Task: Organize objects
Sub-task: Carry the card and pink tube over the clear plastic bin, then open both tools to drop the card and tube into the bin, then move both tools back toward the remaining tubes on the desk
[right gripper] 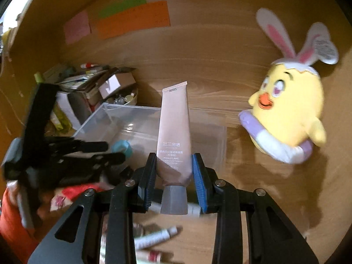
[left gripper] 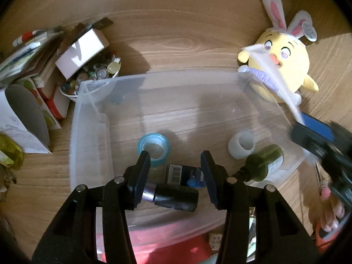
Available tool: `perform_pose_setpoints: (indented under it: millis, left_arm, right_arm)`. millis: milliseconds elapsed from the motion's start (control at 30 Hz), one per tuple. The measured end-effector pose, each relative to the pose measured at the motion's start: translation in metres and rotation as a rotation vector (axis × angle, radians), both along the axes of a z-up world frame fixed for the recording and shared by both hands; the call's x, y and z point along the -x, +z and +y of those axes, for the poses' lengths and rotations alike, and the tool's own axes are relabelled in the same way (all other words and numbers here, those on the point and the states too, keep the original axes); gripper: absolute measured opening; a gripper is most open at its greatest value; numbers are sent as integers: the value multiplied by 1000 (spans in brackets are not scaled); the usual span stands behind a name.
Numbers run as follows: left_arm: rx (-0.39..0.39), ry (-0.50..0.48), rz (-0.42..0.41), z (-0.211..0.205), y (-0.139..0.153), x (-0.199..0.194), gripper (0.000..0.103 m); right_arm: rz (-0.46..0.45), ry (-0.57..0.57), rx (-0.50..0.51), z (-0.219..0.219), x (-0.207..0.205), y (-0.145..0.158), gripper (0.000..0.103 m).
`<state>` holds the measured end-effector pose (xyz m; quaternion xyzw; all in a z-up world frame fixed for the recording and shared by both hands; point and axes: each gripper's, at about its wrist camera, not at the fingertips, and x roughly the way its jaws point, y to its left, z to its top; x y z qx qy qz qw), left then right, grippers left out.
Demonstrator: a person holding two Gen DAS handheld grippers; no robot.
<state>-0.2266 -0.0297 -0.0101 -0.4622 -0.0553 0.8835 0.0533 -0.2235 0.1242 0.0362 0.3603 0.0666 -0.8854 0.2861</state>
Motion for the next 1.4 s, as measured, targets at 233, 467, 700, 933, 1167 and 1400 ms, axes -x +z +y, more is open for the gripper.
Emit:
perform_pose_setpoints:
  millis: [233, 467, 700, 933, 1167, 1400]
  left_arm:
    - [33, 17, 99, -8, 20, -26, 65]
    - [17, 35, 143, -24, 28, -53, 81]
    - [40, 15, 180, -19, 28, -82, 86]
    - [80, 22, 226, -15, 38, -104, 91]
    - [96, 24, 216, -13, 35, -122, 98]
    - [90, 20, 109, -8, -2, -131, 98]
  right_arm:
    - [-52, 72, -64, -32, 24, -19, 29]
    - [-81, 117, -128, -48, 30, -39, 29]
    - [-112, 130, -158, -53, 29, -45, 29]
    - [-111, 109, -170, -41, 17, -35, 33]
    - [-38, 108, -111, -14, -22, -8, 52]
    - [-28, 126, -94, 6, -62, -13, 56]
